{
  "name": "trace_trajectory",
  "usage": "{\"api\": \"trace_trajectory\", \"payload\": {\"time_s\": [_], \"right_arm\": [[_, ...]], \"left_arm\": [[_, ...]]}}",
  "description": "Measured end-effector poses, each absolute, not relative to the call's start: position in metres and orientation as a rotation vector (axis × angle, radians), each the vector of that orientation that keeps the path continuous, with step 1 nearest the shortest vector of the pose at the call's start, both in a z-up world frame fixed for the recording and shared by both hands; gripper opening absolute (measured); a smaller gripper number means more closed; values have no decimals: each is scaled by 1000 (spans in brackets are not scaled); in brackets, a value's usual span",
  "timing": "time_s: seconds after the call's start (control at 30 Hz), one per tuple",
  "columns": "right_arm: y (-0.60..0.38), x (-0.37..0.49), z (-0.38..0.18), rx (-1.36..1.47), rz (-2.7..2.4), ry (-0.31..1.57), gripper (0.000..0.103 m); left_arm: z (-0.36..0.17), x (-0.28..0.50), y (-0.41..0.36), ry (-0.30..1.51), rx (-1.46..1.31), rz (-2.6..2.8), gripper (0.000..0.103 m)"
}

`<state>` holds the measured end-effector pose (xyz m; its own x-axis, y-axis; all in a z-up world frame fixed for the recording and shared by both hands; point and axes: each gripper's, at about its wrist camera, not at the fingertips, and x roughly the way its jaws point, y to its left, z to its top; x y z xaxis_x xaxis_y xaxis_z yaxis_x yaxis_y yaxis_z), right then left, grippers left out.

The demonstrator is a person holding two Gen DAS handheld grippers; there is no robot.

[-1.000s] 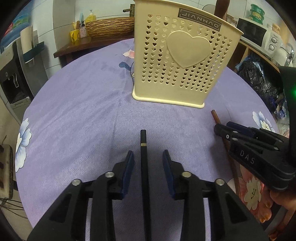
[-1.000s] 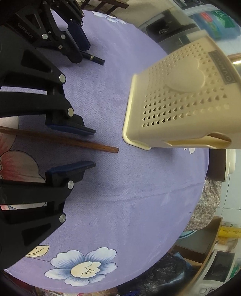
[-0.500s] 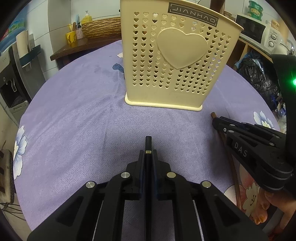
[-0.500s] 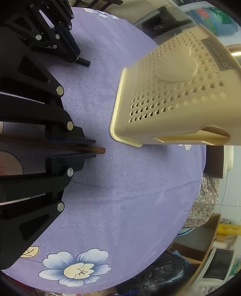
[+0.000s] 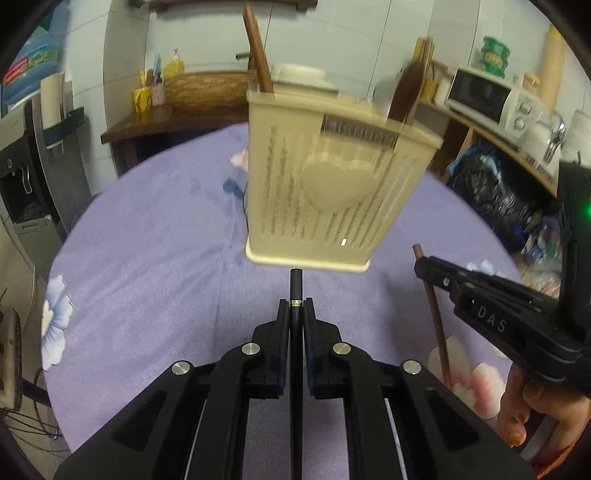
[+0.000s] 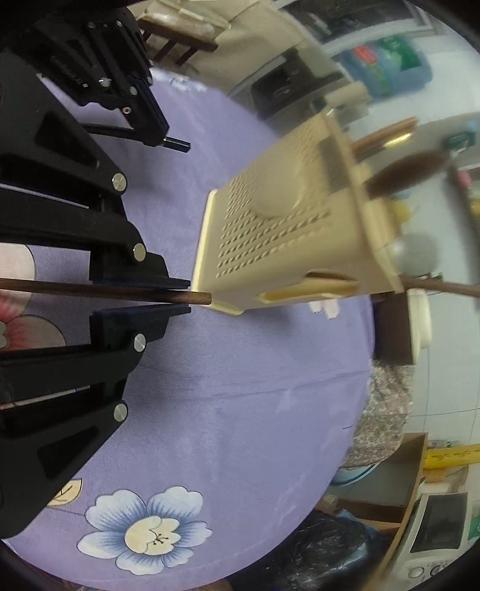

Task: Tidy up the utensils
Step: 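Lift both chopsticks and carry them over the beige holder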

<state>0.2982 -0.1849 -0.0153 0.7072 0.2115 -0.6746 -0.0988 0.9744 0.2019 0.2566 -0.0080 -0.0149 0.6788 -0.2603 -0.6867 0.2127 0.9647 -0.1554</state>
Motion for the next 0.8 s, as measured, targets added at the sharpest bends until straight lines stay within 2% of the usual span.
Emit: {"api": "trace_trajectory", "payload": {"time_s": [0.2, 0.43, 0.8], "right_arm": [[-198, 269, 33, 132, 227, 644, 8], [-219, 241, 83, 136, 253, 535, 8], [-225, 235, 109, 105, 235, 464, 8]], "left_arm": [[41, 241, 5, 637, -88, -286, 9], [77, 235, 16, 556, -111, -283, 9], [92, 235, 14, 516, -110, -276, 9]]}}
